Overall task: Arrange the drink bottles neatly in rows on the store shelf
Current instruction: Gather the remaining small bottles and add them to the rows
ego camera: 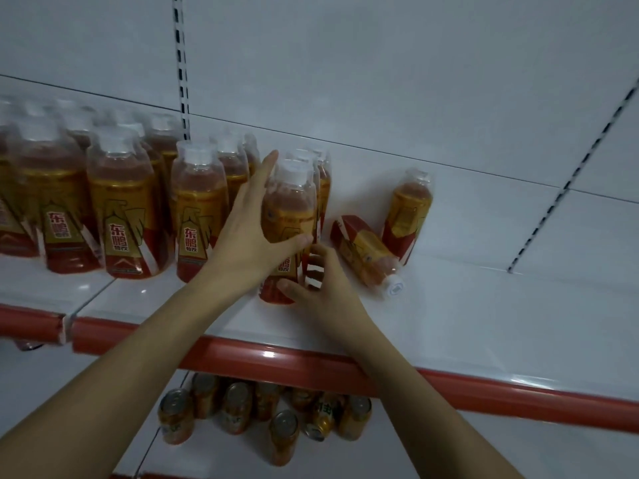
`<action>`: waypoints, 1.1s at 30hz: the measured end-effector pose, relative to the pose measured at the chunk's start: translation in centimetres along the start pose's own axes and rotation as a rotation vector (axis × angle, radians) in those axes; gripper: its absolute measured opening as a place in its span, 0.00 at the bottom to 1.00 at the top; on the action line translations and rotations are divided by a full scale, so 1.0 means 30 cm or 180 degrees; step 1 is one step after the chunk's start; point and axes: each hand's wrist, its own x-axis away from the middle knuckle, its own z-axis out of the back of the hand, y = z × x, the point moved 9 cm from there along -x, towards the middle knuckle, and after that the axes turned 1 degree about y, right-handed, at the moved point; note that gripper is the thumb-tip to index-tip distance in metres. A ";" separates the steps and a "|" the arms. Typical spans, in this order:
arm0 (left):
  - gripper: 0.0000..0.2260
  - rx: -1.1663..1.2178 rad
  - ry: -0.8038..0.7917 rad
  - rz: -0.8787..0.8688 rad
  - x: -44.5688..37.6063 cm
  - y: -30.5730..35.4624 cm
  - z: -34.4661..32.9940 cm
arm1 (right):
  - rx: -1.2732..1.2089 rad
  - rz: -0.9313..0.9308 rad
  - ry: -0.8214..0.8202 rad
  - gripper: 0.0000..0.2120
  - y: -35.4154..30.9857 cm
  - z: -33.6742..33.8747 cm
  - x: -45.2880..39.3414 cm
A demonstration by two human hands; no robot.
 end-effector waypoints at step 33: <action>0.31 -0.0534 -0.0437 0.0259 -0.051 0.162 -0.589 | -0.0389 0.0705 0.0635 0.26 -0.095 0.702 -0.036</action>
